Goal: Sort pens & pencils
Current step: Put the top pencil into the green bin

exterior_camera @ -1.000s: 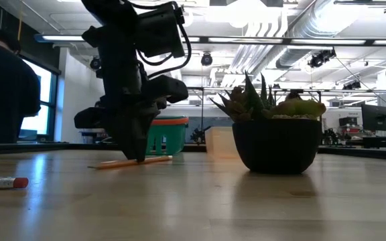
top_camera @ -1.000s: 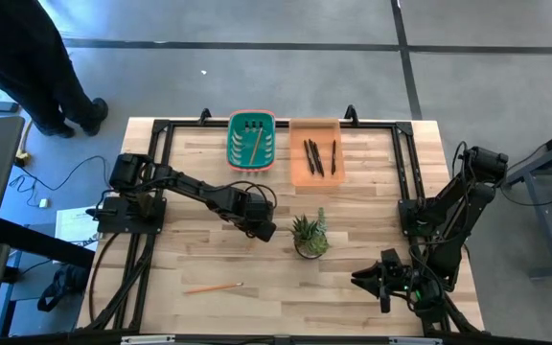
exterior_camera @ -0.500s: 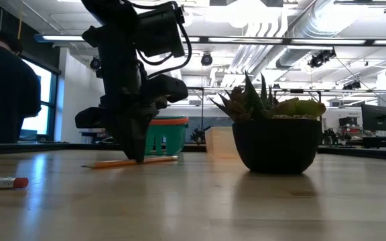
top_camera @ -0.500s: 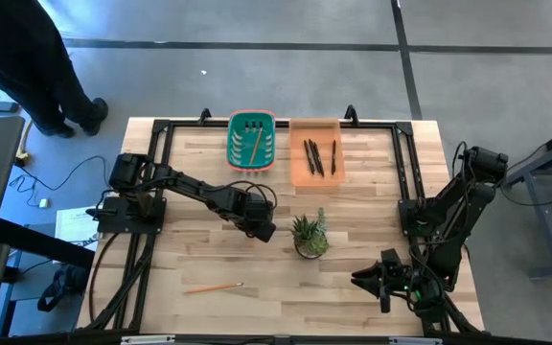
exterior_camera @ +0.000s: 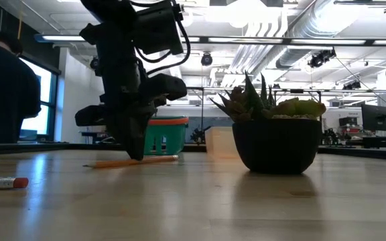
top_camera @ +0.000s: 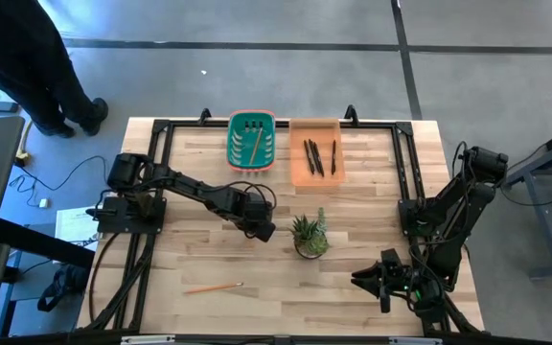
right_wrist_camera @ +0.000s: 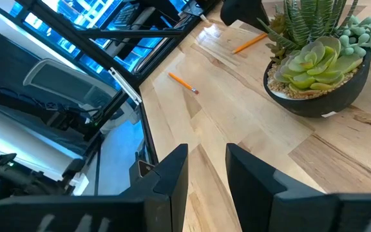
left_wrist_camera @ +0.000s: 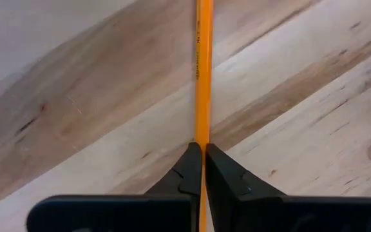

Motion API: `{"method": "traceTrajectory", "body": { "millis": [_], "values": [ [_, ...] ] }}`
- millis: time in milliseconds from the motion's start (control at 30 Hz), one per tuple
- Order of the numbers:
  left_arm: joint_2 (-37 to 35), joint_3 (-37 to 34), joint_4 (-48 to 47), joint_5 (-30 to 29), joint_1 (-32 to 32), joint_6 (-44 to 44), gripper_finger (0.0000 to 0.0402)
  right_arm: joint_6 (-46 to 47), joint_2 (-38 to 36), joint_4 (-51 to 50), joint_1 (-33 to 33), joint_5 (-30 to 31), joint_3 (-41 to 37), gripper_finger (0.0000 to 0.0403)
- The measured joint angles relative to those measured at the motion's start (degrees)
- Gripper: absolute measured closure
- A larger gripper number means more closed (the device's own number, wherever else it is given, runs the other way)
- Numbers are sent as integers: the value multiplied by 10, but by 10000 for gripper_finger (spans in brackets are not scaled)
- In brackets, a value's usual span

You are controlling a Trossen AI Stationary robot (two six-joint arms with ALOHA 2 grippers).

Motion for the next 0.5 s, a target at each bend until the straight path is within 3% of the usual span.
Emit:
{"method": "traceTrajectory", "body": {
  "millis": [500],
  "values": [
    [-4,0,0,0,0,0,401,0,0,3,0,0,0,306]
  ]
}}
